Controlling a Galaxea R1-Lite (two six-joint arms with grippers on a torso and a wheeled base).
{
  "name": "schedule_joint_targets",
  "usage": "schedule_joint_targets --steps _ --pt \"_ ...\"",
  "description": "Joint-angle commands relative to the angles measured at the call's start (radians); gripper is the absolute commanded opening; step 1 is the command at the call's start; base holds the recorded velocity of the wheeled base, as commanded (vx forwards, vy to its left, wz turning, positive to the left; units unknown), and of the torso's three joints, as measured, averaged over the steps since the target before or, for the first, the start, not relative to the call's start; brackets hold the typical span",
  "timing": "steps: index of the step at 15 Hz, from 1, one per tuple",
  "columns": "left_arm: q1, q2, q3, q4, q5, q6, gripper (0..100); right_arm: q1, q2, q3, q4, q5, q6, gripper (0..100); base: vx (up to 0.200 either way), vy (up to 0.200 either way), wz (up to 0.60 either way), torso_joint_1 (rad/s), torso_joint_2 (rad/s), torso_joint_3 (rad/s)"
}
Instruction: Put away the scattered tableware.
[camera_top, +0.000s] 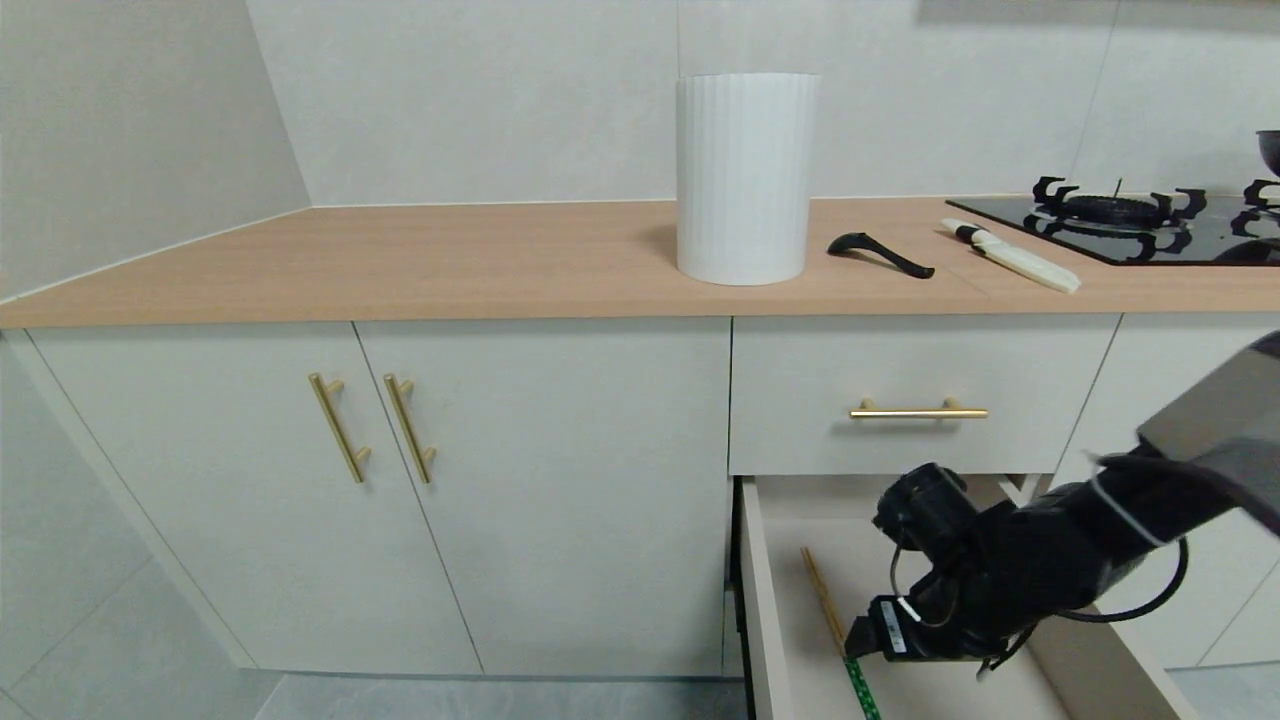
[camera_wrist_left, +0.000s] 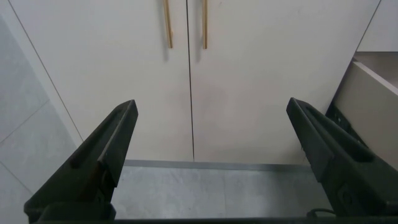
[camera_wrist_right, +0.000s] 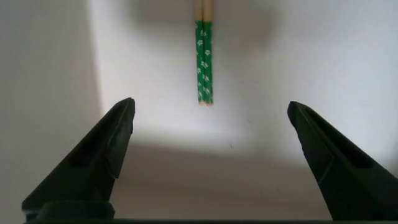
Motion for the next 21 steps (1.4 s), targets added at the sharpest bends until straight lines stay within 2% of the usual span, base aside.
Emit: schedule_joint_targets --steps 1,3,5,7,15,21 --pt "0.0 0.0 0.0 0.0 0.001 0.0 100 -0.084 -0.421 0.042 0.131 0.002 -0.06 100 0.0 0.0 0.0 0.0 0.0 0.0" --pt "0.0 0.0 0.0 0.0 0.0 0.0 100 -0.136 -0.59 0.021 0.217 0.005 -0.143 100 0.0 0.0 0.0 0.0 0.0 0.0" --pt "0.0 0.0 0.0 0.0 0.001 0.0 100 -0.188 -0.666 0.024 0.224 0.008 -0.216 100 0.0 0.0 0.0 0.0 0.0 0.0" --pt "0.0 0.0 0.0 0.0 0.001 0.0 100 -0.239 -0.673 0.019 0.2 0.009 -0.229 100 0.0 0.0 0.0 0.0 0.0 0.0" --pt "0.0 0.0 0.0 0.0 0.001 0.0 100 -0.246 -0.674 0.033 0.168 0.009 -0.244 100 0.0 0.0 0.0 0.0 0.0 0.0" --pt "0.0 0.0 0.0 0.0 0.0 0.0 100 -0.246 -0.671 0.041 0.168 0.009 -0.264 100 0.0 0.0 0.0 0.094 -0.32 -0.268"
